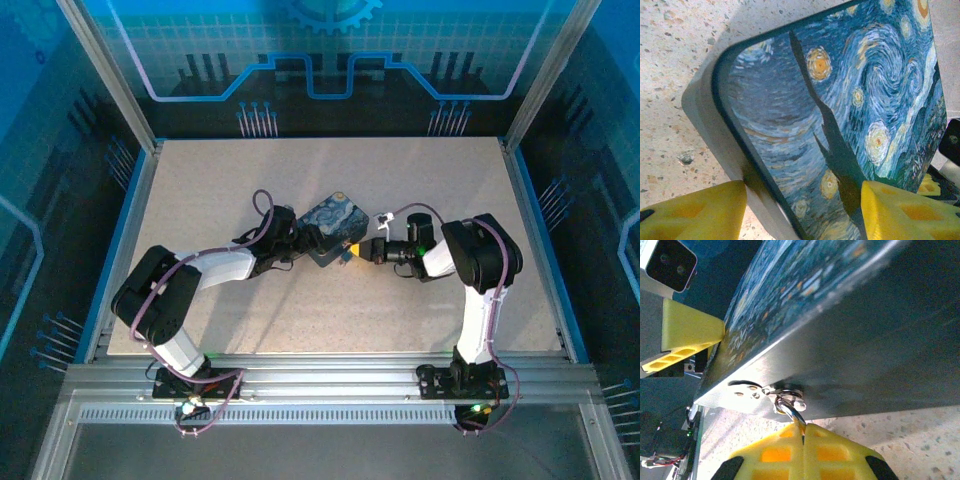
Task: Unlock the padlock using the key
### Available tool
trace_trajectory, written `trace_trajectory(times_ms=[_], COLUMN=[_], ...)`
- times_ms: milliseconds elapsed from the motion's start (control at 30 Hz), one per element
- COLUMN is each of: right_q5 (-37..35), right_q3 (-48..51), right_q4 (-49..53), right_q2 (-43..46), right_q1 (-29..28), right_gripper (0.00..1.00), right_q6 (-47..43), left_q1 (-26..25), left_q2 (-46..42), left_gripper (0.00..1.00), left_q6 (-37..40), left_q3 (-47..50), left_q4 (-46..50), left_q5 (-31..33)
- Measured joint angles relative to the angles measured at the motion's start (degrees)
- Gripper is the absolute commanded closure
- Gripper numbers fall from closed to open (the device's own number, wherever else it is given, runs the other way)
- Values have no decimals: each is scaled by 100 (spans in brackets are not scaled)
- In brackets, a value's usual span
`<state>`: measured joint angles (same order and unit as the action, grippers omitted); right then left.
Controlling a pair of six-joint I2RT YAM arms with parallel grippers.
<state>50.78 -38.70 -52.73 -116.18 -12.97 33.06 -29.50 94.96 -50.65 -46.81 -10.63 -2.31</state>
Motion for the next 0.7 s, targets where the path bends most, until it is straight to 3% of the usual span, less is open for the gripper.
trace_trajectory(times_ms=[400,700], right_q5=[-103,-352], right_q3=[125,385], right_q4=[-455,107], right_q2=[7,737], right_q1=[175,260], right_gripper=[100,100], right_q6=[494,245], left_q1=[-26,-24], left_q2=[-15,-223], left_gripper=[33,22], left_q6=[2,107], left_q3=[28,90], left_q4=[-17,282], left_q5=[15,7])
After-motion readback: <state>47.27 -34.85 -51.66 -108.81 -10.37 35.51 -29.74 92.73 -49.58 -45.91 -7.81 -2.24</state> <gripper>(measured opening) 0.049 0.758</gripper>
